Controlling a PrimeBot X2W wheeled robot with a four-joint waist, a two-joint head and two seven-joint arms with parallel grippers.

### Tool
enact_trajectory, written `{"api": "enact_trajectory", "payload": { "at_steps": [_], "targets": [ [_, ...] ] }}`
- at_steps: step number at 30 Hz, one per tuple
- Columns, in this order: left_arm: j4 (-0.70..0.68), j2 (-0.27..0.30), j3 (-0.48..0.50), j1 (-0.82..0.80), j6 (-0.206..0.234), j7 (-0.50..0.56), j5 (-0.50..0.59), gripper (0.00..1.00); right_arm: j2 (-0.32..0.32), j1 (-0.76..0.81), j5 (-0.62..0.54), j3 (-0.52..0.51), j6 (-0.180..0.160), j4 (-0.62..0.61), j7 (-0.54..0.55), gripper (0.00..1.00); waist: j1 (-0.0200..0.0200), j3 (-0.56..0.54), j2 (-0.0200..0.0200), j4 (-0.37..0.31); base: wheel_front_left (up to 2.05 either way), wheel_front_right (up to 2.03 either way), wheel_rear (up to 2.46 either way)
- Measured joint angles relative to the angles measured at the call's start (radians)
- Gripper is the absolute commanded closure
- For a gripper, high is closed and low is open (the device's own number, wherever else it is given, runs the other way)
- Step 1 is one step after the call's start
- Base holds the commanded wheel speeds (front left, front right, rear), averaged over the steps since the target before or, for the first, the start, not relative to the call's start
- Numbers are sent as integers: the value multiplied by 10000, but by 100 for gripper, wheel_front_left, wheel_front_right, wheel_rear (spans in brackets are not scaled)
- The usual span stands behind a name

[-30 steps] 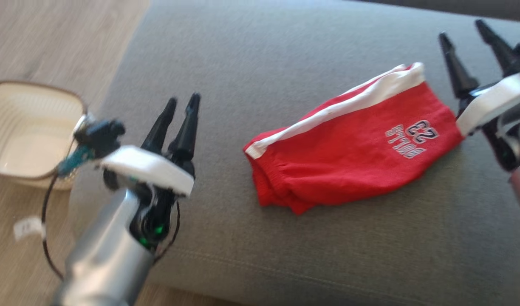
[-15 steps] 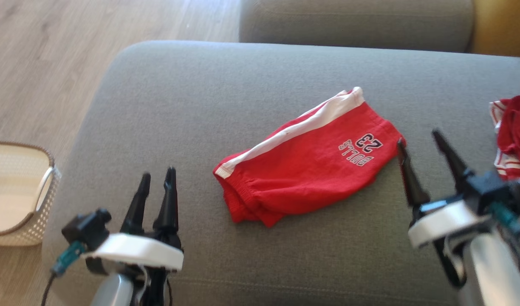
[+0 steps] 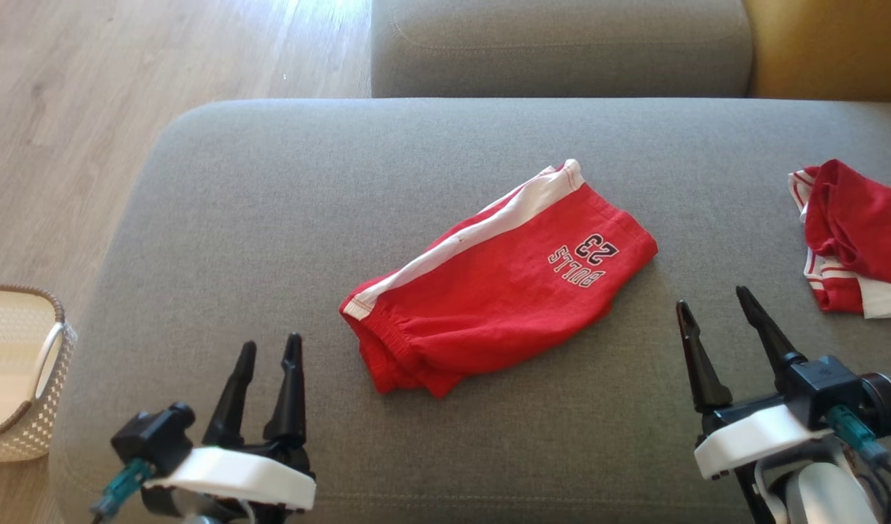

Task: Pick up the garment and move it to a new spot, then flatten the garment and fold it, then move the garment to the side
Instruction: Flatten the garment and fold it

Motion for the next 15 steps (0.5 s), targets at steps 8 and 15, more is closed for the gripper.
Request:
{"api": "enact_trajectory", "payload": {
  "at_steps": [8, 15],
  "targets": [
    [-157, -8, -525, -42, 119, 0, -4, 0, 84, -180, 140, -554, 0, 602, 113, 0, 0, 434, 0, 270, 0, 0, 0],
    [-127, -4, -639, -373, 293, 0, -163, 0, 128, -1506, 2614, -897, 0, 1542, 1363, 0, 0, 1107, 0, 678, 0, 0, 0]
  ]
}}
